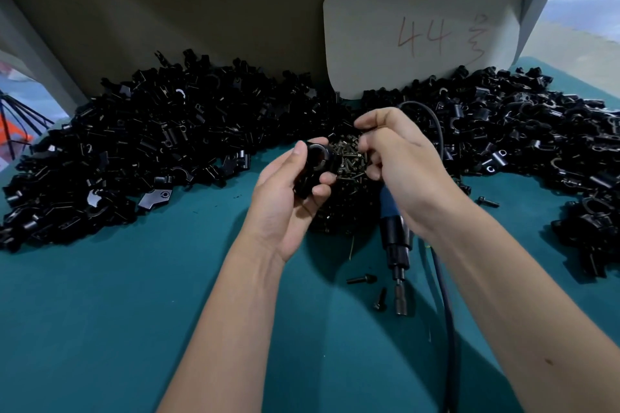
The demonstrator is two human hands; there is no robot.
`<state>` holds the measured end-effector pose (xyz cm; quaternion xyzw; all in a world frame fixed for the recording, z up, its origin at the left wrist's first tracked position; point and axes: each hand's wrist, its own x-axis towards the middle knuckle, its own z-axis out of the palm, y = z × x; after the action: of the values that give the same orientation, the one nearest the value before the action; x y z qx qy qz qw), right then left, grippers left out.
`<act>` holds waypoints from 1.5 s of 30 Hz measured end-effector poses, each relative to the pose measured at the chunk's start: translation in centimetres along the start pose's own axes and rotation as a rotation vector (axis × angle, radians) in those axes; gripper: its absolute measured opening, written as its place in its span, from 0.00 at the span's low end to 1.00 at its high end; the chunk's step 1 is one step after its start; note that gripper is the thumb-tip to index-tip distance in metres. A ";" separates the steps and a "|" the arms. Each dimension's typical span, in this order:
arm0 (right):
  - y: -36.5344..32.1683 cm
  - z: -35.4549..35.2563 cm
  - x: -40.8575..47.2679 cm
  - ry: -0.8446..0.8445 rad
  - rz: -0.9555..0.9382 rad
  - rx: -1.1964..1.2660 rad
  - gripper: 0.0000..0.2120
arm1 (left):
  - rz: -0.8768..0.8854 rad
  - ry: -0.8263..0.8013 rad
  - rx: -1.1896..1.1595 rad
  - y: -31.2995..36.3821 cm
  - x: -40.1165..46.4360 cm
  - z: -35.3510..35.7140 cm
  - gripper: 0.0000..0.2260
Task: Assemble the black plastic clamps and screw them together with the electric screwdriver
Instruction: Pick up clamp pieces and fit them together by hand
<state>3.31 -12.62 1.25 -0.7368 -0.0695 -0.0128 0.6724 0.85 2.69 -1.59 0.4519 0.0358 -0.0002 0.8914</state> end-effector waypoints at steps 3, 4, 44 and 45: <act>0.3 -0.4 0.0 -0.074 -0.031 -0.086 0.23 | 0.054 0.073 0.165 -0.3 0.1 -0.2 0.13; 0.3 -0.4 -0.1 -0.078 -0.045 -0.073 0.26 | 0.060 0.087 0.181 -0.3 0.1 -0.2 0.13; 1.9 -0.5 0.0 0.057 -0.224 0.095 0.05 | 0.219 -0.067 0.223 -2.0 0.2 0.1 0.11; 1.9 -0.5 0.0 0.045 -0.224 0.097 0.04 | 0.219 -0.066 0.215 -2.0 0.2 0.1 0.11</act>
<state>3.60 -13.26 -0.60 -0.6904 -0.1370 -0.1010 0.7031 0.96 1.48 -3.16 0.5458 -0.0432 0.0783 0.8332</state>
